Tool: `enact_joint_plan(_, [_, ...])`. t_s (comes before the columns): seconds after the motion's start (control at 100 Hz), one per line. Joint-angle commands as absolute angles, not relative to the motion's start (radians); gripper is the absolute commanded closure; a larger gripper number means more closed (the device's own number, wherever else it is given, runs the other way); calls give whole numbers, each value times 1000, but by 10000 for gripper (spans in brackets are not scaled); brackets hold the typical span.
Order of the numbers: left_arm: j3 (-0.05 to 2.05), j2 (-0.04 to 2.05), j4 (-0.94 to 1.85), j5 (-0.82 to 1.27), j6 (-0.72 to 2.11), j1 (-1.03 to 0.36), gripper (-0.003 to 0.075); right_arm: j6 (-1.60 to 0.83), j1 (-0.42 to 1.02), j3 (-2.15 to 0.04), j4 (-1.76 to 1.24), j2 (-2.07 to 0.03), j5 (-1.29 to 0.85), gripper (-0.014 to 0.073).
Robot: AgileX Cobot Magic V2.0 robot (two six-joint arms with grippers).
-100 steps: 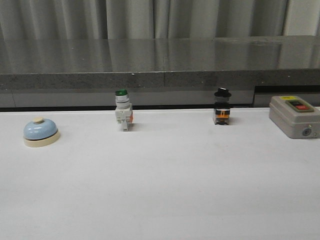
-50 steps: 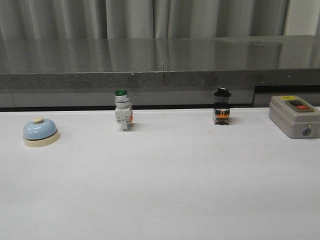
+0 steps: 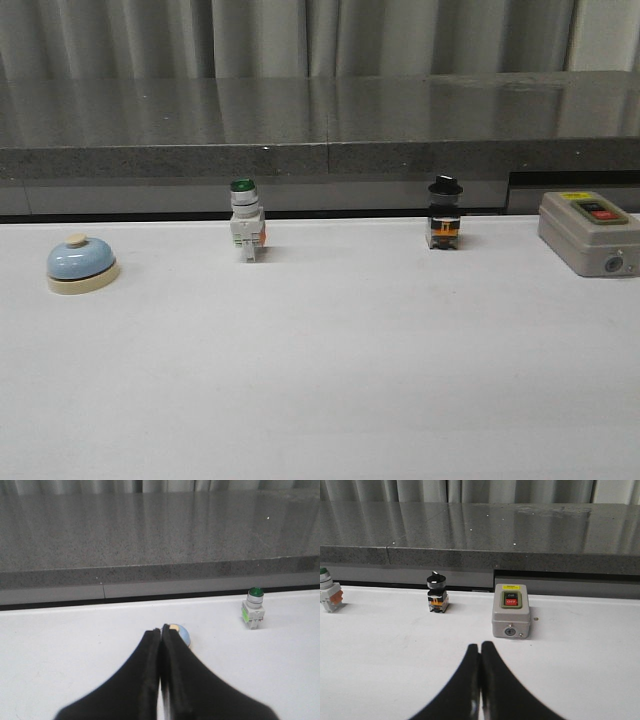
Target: Place and press bell with both arms
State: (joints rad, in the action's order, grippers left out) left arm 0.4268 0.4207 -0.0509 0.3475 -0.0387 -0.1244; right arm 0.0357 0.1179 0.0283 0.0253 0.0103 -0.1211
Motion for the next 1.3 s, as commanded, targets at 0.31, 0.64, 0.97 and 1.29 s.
enact_joint_plan(0.31, [796,903,-39,401,-44,-122,739,32,112,13,24,29,-34,654])
enact_joint_plan(0.64, [877,1088,-22,420,-44,-122,637,32,112,13,24,29,-34,654])
enact_joint_plan(0.97, [878,1103,-26,411,-44,-122,27,32,112,13,24,29,-34,654])
enact_joint_plan(1.29, [945,1195,-24,410,-44,-122,74,32,112,13,24,29,-34,654])
